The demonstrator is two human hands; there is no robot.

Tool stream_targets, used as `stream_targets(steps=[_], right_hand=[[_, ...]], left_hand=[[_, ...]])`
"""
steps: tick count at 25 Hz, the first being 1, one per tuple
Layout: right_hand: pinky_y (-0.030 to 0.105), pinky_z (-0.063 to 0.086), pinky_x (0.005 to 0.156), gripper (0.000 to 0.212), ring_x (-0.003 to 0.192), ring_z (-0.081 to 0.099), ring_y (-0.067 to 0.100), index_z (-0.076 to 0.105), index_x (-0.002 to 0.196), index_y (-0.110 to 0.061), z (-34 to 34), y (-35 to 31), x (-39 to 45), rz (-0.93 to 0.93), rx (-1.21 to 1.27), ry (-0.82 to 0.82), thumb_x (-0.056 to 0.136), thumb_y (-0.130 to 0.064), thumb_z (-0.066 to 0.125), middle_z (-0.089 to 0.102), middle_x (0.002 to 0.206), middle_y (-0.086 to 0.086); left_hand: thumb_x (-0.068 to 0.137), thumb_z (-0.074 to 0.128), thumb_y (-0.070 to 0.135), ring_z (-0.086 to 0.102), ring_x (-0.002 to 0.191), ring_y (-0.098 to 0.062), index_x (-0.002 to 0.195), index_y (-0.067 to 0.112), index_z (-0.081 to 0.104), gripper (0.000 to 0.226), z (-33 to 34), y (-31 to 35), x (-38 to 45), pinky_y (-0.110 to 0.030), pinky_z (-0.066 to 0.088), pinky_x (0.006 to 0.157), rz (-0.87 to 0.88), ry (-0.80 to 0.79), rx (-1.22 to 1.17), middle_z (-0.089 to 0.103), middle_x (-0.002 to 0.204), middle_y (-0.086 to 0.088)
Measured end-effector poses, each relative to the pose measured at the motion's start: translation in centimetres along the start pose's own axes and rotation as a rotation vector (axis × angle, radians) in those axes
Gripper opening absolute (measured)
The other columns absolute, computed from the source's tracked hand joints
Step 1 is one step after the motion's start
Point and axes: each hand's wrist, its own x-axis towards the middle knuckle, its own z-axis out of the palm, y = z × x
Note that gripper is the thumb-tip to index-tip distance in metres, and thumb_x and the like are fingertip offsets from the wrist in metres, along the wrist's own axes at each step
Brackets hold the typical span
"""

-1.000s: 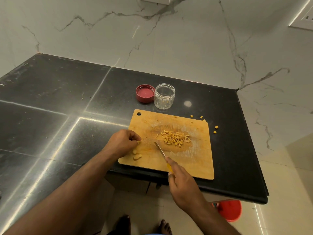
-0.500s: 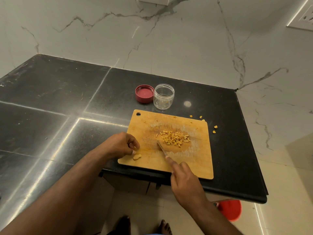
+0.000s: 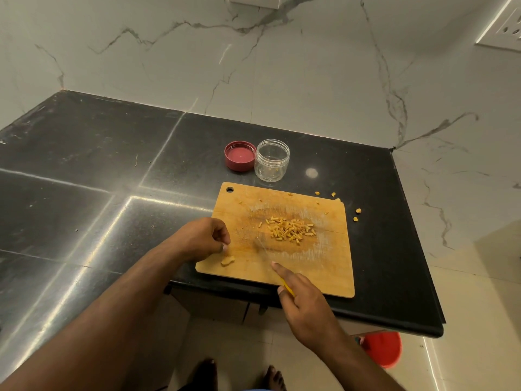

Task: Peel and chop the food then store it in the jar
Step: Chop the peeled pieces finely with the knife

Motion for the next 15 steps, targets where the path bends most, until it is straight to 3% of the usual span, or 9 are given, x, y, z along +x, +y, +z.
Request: stream_targets(steps=[2, 5, 8, 12, 15], right_hand=[[0.005, 0.037, 0.089, 0.050, 0.112, 0.046, -0.008, 0.035, 0.147, -0.045, -0.2, -0.2, 0.2, 0.021, 0.031, -0.012, 0.103, -0.025, 0.046, 0.052, 0.123, -0.018], [0.013, 0.042, 0.090, 0.052, 0.109, 0.049, 0.000, 0.033, 0.147, -0.047, -0.5, -0.7, 0.8, 0.020, -0.008, -0.057, 0.103, -0.024, 0.045, 0.051, 0.122, -0.015], [0.018, 0.045, 0.097, 0.054, 0.114, 0.049, 0.000, 0.033, 0.150, -0.040, -1.1, -0.7, 1.2, 0.048, -0.005, 0.091, 0.102, -0.019, 0.044, 0.048, 0.131, -0.014], [0.001, 0.029, 0.098, 0.053, 0.125, 0.039, -0.008, 0.033, 0.150, -0.039, -1.1, -1.2, 0.8, 0.022, 0.050, 0.074, 0.102, -0.020, 0.045, 0.041, 0.138, -0.023], [-0.001, 0.022, 0.099, 0.052, 0.130, 0.033, -0.010, 0.032, 0.150, -0.040, -0.8, -1.3, 0.7, 0.028, 0.063, 0.064, 0.102, -0.023, 0.045, 0.037, 0.142, -0.026]], left_hand=[[0.089, 0.072, 0.016, 0.061, 0.087, -0.010, 0.089, 0.024, 0.068, 0.009, 0.3, 0.4, 0.2, -0.022, 0.047, 0.068, 0.015, 0.076, -0.062, 0.068, 0.091, 0.005], [0.091, 0.070, 0.016, 0.058, 0.083, -0.006, 0.093, 0.025, 0.069, 0.009, 1.1, 1.1, 0.8, -0.018, 0.042, 0.063, 0.025, 0.120, -0.064, 0.065, 0.088, 0.009], [0.091, 0.070, 0.019, 0.057, 0.082, -0.006, 0.096, 0.026, 0.069, 0.009, 1.7, 1.7, 1.2, -0.019, 0.042, 0.061, 0.029, 0.134, -0.077, 0.063, 0.089, 0.009], [0.092, 0.070, 0.023, 0.058, 0.083, -0.007, 0.098, 0.027, 0.070, 0.007, 2.8, 2.3, 1.8, -0.018, 0.040, 0.058, 0.015, 0.137, -0.102, 0.064, 0.091, 0.010], [0.092, 0.071, 0.023, 0.058, 0.092, -0.008, 0.109, 0.026, 0.073, 0.018, 3.0, 2.1, 2.0, -0.017, 0.042, 0.064, -0.006, 0.179, -0.086, 0.066, 0.100, 0.009]])
